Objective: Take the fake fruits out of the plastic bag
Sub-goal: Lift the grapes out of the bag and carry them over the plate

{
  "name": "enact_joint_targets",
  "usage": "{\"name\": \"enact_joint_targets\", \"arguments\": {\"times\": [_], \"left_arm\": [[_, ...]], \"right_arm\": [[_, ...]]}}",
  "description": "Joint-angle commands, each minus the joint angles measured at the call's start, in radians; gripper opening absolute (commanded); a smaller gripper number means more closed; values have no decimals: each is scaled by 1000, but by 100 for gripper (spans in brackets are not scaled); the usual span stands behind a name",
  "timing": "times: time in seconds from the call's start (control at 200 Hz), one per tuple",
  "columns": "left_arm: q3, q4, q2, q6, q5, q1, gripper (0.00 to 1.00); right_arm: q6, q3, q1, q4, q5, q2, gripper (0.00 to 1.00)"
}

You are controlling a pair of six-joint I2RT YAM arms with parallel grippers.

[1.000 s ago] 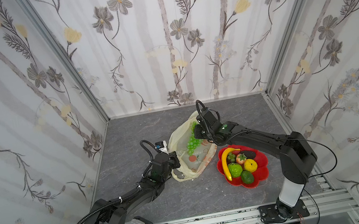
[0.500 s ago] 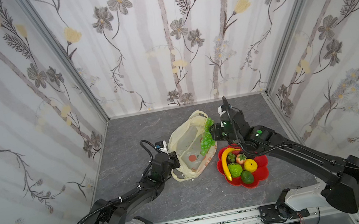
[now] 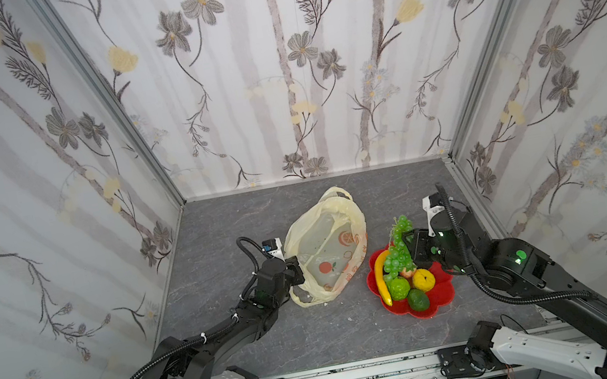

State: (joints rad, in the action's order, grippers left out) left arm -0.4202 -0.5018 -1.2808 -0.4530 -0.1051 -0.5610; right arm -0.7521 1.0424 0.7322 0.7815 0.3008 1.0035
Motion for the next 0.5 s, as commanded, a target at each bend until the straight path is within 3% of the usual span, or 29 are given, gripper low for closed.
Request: {"name": "enact_joint_targets", "arguments": {"times": [0.0, 0.215, 0.495], "left_arm": [[-9, -7, -6, -1, -22, 2, 0], [-9, -7, -9, 0, -22, 0, 0], [-9, -7, -10, -2, -16, 1, 0]], "right_arm": [[-48, -31, -6, 111, 56, -50, 31], [-88, -106, -47, 206, 85, -144, 31], [-113, -149, -82, 279, 153, -157, 31]]}}
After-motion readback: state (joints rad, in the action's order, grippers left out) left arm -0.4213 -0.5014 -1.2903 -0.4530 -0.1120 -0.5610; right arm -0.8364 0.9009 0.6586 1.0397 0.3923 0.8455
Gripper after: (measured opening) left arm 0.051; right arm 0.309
